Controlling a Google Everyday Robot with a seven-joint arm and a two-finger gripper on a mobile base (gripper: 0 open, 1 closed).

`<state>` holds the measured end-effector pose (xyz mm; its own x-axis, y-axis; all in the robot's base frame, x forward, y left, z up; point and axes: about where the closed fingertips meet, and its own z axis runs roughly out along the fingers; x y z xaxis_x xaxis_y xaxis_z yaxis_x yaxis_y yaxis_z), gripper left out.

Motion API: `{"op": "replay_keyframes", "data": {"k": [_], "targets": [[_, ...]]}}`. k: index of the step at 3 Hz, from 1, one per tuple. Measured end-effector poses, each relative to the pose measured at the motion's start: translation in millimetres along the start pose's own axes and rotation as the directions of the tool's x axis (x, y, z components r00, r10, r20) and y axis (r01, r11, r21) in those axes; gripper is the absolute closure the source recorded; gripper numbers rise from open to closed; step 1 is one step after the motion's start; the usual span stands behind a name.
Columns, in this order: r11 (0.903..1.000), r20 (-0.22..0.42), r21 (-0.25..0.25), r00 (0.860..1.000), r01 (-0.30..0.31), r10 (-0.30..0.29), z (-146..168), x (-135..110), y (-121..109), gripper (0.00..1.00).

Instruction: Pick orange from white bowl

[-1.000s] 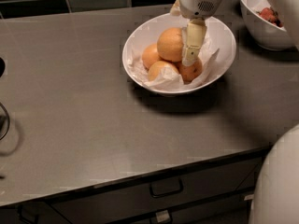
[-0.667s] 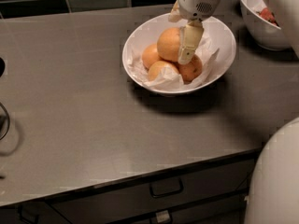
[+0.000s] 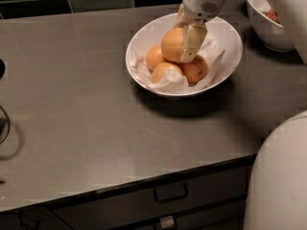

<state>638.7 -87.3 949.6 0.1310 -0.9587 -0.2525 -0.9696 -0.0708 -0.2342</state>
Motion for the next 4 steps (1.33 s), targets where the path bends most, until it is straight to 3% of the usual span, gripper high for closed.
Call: {"op": "replay_keyframes", "data": {"k": [2,4], "targets": [[1.0,0.002,-0.005,1.0,-0.001,0.001,0.1,-2.3,1.2,0.45],[0.9998,0.024,-0.021,1.0,0.004,-0.003,8.6,-5.1,0.8,0.31]]}}
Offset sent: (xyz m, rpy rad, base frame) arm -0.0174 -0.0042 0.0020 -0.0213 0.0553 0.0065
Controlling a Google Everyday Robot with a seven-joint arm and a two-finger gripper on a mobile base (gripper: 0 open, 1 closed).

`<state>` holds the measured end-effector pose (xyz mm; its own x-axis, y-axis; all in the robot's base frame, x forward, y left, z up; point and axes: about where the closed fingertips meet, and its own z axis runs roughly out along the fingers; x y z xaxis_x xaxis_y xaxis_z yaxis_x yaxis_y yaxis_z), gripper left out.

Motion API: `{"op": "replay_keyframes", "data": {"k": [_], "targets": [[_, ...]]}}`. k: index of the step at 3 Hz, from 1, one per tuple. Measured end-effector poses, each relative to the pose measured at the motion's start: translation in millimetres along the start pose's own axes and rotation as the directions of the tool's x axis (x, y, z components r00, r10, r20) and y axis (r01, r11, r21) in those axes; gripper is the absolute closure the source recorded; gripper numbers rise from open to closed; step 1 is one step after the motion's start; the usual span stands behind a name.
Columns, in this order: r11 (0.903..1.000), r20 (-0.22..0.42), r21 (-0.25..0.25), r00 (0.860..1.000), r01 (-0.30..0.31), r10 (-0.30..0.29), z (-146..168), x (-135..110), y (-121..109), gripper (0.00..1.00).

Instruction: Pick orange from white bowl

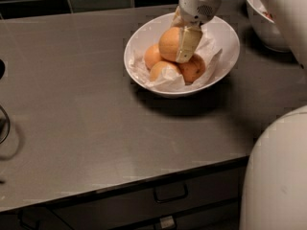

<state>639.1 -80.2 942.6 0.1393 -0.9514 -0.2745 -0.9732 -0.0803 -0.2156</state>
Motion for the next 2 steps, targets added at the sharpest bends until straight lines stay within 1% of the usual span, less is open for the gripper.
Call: {"op": "replay_keyframes", "data": {"k": [1,2], "targets": [[0.9999,0.012,-0.01,1.0,0.003,-0.003,4.8,-1.5,0.2,0.24],[0.9999,0.012,-0.011,1.0,0.003,-0.003,5.0,-1.6,0.3,0.42]]}}
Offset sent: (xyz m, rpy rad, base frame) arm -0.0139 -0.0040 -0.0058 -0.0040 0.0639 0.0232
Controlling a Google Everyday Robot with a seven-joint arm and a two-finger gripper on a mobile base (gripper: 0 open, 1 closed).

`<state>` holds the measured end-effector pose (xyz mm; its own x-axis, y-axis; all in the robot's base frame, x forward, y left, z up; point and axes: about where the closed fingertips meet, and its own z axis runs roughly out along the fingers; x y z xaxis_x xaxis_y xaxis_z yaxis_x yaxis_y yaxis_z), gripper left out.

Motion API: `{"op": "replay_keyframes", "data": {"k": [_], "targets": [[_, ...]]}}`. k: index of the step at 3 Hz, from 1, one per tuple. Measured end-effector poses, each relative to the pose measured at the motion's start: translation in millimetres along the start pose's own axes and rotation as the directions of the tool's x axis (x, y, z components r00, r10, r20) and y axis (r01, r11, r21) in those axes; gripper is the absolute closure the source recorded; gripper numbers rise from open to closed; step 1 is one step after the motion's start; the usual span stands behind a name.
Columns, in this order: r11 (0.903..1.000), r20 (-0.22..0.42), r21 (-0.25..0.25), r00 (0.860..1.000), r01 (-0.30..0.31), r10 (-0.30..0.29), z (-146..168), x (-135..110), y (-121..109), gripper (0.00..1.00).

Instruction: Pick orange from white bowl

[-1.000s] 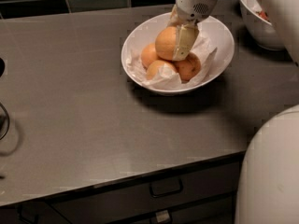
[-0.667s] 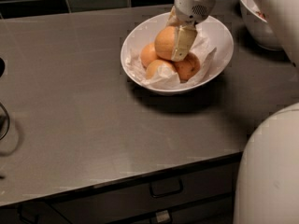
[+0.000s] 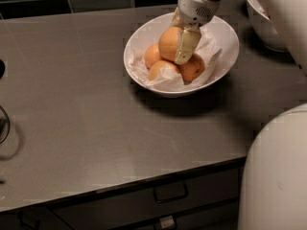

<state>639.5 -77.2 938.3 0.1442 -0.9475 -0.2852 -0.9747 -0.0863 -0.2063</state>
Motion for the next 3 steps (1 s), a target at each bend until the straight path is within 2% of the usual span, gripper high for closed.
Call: {"op": "replay_keyframes", "data": {"k": [2,3], "targets": [[1.0,0.0,0.0,1.0,0.0,0.0,-0.1,-0.1,0.0,0.9],[0.9987,0.003,0.05,1.0,0.004,-0.005,-14.0,-9.2,-3.5,1.0]]}}
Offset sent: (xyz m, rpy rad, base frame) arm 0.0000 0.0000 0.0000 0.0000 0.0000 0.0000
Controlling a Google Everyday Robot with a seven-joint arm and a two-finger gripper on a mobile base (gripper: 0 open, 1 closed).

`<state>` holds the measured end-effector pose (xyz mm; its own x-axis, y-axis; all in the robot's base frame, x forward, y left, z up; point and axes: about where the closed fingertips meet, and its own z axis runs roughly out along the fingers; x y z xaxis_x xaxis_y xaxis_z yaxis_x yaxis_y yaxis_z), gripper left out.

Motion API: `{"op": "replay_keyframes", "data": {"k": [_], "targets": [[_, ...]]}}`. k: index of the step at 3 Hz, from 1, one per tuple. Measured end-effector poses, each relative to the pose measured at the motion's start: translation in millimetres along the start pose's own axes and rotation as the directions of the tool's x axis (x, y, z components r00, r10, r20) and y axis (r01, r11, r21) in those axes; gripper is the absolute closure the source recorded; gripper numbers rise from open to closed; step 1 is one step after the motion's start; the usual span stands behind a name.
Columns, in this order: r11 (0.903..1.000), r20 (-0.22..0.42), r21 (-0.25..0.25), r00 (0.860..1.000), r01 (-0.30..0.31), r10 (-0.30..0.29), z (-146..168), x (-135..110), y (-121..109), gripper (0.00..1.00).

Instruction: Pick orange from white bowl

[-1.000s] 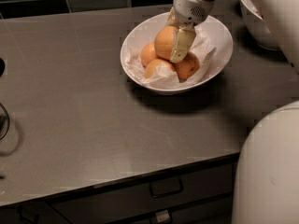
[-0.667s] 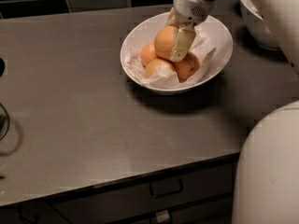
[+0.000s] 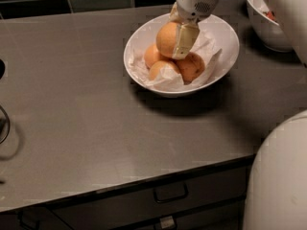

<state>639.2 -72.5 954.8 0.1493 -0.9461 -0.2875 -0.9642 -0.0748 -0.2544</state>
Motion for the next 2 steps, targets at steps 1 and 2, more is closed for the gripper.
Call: {"op": "replay_keyframes", "data": {"k": [1,2], "targets": [[0.9979,0.015,0.058,1.0,0.027,-0.028,-23.1,-15.4,-0.5,1.0],[0.9917,0.006,0.114,0.998,0.06,-0.061,-46.3,-33.7,-0.1,1.0]]}}
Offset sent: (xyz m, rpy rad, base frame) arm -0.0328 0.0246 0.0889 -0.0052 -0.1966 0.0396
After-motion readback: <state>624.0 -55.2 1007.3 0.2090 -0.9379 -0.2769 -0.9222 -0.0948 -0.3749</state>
